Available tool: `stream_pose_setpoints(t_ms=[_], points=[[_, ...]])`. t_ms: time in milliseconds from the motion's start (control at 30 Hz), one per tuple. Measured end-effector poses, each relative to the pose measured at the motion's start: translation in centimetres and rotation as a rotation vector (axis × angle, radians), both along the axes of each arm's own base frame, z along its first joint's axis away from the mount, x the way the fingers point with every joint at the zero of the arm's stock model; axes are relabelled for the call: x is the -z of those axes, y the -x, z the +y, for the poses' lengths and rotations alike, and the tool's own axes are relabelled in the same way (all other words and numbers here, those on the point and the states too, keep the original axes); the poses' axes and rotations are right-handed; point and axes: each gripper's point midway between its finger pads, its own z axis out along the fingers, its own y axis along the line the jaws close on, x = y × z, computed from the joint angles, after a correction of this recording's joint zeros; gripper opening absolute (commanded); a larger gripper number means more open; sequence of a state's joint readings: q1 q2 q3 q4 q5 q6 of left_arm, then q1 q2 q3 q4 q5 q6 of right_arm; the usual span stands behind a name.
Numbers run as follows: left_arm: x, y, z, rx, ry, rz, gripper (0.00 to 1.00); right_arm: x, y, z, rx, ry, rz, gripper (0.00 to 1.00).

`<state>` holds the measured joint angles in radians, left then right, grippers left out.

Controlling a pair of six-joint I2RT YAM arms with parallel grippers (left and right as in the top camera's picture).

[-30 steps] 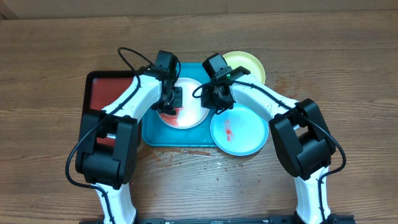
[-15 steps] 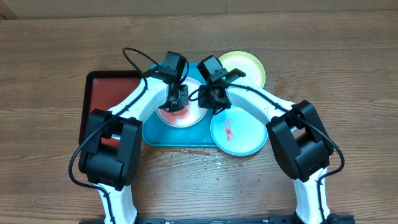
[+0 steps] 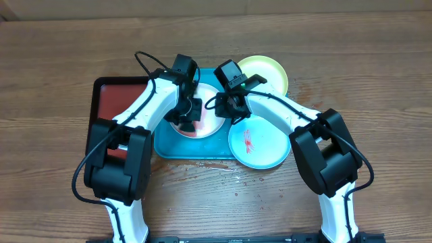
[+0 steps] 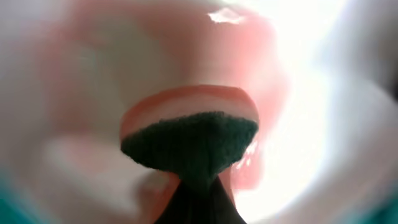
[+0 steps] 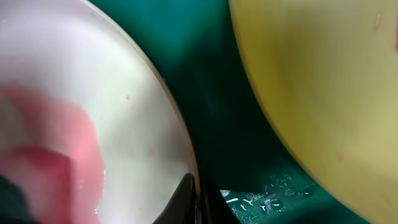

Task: Clean dirty plates on tray and stack at the side
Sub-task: 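Scrub the white plate with the sponge while the right gripper holds it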

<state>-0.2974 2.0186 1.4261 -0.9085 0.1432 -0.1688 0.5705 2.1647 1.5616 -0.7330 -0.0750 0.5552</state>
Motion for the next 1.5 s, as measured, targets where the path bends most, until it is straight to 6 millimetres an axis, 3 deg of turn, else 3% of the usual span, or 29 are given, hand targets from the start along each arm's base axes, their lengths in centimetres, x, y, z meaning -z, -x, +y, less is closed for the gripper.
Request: stream_pose_setpoints(t_ms=[133,300,467,533,667,733,900,1000,1100,1167,1300,1500], points=[[-0.6,1.1,-2.7,0.086,0.161,0.042,0.04,0.1,0.9,0.3,-0.013,-0.024,0.043,0.04],[-0.9,-2.6,-2.8,0.042,0.149,-0.105,0.04,0.1,1.7,0.4,-0.021,-0.036,0.082,0.04],[-0.6,-5.5,1.7,-0.137,-0.105,-0.228,0.04,0.1,1.8,0.5,-0.022,-0.041,0.090,0.04],[-0.6,-5.1,4.3,-0.198,-0.246,-0.232,0.04,0.1,1.9,0.5,-0.022,-0.041,0.090,0.04],[-0.4,-2.3,6.0,-0.201,-0.342,-0.132,0.04,0.1,1.9,0.6,-0.026,-0.047,0.092,0.04],[-0.1,-1.1,5.2,-0.156,-0.297,-0.072,0.04,0.1,1.9,0.6,-0.029,-0.047,0.093,0.04],[0.0,0.7,0.0,0.043,0.008,0.026,0.04,0.0,1.9,0.6,-0.030,-0.048,0.093,0.04],[-0.5,-0.2,-2.2,0.099,0.128,-0.016,0.04,0.1,2.0,0.6,-0.029,-0.048,0.096,0.04],[-0.9,-2.4,-3.1,0.109,0.158,-0.109,0.04,0.1,2.1,0.6,-0.031,-0.048,0.100,0.04],[-0.9,-3.8,-2.5,0.085,0.115,-0.166,0.04,0.1,2.1,0.6,-0.031,-0.049,0.101,0.04],[-0.7,-5.7,1.1,-0.045,-0.078,-0.237,0.04,0.1,2.2,0.6,-0.031,-0.049,0.103,0.04],[-1.8,-3.7,6.3,-0.173,-0.321,-0.139,0.04,0.1,2.2,0.6,-0.030,-0.048,0.104,0.04]])
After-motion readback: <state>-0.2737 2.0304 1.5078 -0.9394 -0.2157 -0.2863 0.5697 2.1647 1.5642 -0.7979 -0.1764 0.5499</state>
